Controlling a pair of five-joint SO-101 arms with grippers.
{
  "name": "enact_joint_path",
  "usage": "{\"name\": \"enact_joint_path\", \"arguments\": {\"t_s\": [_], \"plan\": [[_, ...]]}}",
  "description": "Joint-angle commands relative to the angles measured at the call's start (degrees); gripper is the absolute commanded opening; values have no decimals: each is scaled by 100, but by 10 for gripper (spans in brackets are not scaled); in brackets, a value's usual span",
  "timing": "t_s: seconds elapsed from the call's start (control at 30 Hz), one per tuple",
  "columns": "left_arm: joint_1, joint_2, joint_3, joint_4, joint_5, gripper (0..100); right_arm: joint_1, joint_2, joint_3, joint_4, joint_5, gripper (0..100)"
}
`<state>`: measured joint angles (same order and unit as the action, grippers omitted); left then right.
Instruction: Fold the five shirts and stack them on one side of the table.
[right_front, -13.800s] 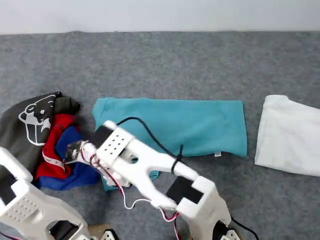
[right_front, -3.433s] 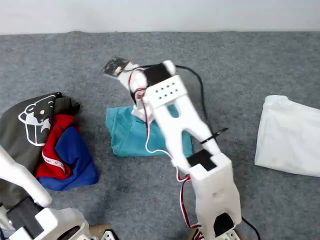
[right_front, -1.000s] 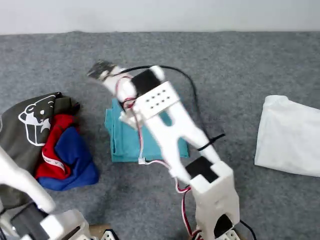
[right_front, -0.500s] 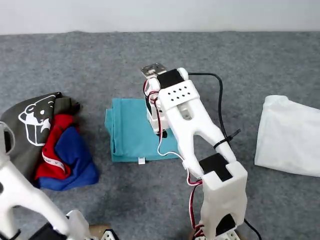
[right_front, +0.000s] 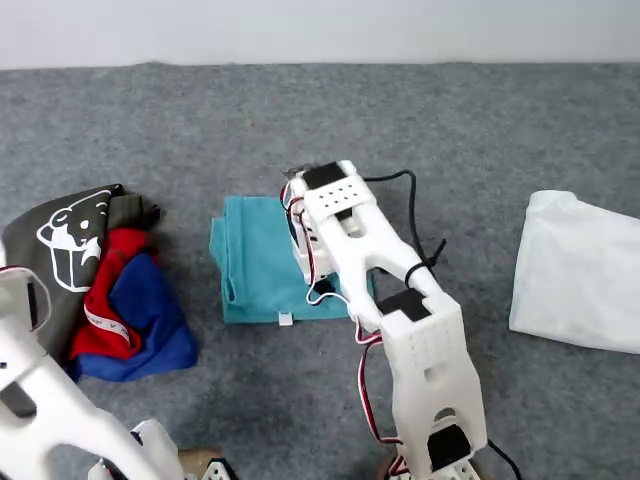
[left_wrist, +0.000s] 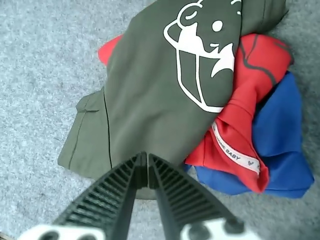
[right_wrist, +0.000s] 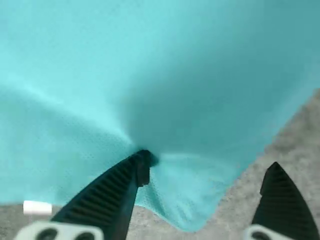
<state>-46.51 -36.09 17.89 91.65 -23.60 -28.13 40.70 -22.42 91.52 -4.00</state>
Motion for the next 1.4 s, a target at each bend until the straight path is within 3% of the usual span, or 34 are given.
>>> {"name": "enact_joint_path", "arguments": {"t_s": [0.0,0.27,0.6,0.73,0.93,1.1,1.2,1.37], "plan": [[9,-202,22,-149,-62,16,-4,163,-53,-145,-70,331],[18,-158,31,-149,-70,16,-4,321,-53,-75,123,2],[18,-185,31,-141,-70,16,66,303,-53,1059,1433,10],[18,-193,31,-141,-70,16,426,-233,273,1121,1934,10],[18,-193,13,-141,-70,16,1235,-1174,1037,1130,3596,9],[35,-193,13,-141,-70,16,2185,-1270,879,1051,5697,9],[35,-193,13,-141,-70,16,2527,-1270,475,690,6734,9],[44,-193,13,-141,-70,16,2624,-1270,-79,-497,7807,9]]}}
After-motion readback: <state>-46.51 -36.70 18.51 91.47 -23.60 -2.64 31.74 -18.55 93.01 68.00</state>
